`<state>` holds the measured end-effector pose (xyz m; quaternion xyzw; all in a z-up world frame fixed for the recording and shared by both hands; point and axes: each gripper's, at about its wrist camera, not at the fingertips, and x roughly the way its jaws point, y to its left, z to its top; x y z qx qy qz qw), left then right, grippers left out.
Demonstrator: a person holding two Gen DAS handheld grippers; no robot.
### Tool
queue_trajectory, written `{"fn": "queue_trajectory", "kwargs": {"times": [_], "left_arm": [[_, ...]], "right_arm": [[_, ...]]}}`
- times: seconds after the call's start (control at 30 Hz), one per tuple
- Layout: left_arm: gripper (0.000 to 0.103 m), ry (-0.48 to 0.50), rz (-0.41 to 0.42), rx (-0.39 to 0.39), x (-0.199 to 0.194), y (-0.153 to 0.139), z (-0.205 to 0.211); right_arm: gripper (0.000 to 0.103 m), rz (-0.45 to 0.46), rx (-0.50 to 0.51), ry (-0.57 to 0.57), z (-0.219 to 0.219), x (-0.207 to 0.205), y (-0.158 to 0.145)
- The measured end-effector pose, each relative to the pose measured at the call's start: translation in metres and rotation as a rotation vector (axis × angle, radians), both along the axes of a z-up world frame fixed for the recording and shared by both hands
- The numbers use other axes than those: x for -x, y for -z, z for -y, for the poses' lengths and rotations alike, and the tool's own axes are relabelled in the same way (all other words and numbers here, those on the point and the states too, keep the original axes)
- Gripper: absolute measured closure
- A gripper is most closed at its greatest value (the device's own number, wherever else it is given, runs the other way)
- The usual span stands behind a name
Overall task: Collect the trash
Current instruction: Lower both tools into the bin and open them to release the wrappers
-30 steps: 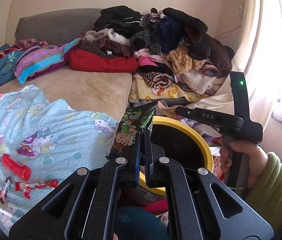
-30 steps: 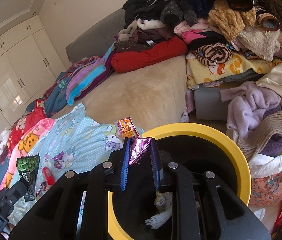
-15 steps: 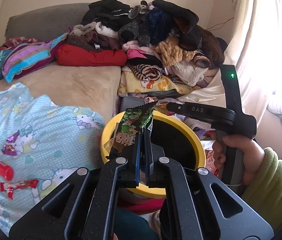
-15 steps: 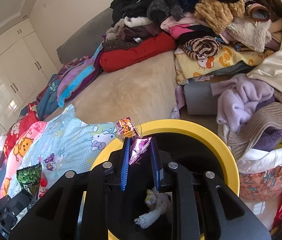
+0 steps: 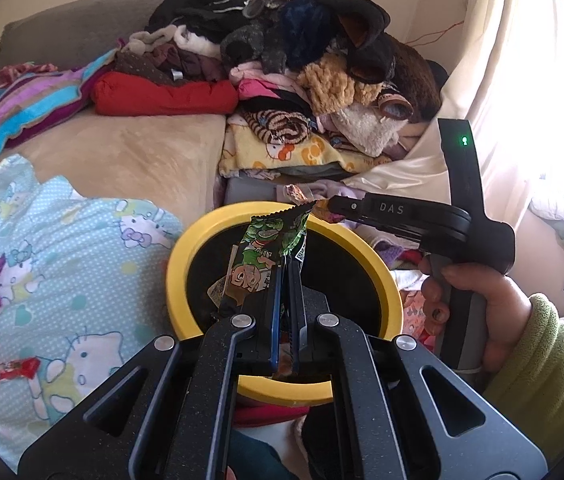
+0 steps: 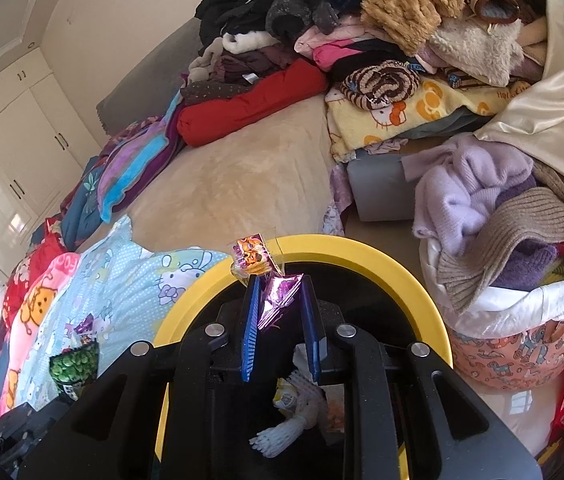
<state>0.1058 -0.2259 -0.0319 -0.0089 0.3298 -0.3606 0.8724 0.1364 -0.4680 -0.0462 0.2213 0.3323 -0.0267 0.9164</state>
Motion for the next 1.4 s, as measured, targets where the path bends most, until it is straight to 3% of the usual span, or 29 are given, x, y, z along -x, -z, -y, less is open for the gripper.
{"fn": "queue_trajectory", "kwargs": {"times": [0.9,1.07,1.13,1.2,1.27,1.4], "left_arm": [[0.102,0.068,-0.152,-0.043,-0.021,0.051,0.043],[0.096,0.072,-0.16,-0.048,-0.023,0.054,0.047],[0.073,0.057,-0.161,-0.042,-0.024,0.054,0.045],[0.059,0.045,-0.163,-0.032,-0.023,0.053,0.043],[0.052,0.027,-0.163,-0.011,-0.022,0.05,0.036],[0.013,-0.025,-0.13,0.011,-0.02,0.039,0.025]], "right_arm": [[0.082,-0.079,-0.007,0.0,0.015,-0.009,0.024],[0.081,-0.08,-0.014,-0.001,0.016,-0.009,0.025],[0.073,-0.077,-0.011,-0.002,0.016,-0.009,0.024],[0.065,-0.071,-0.013,-0.001,0.014,-0.008,0.023],[0.061,-0.069,-0.016,-0.005,0.013,-0.008,0.022],[0.053,-0.061,-0.01,-0.012,0.008,-0.008,0.018]]}}
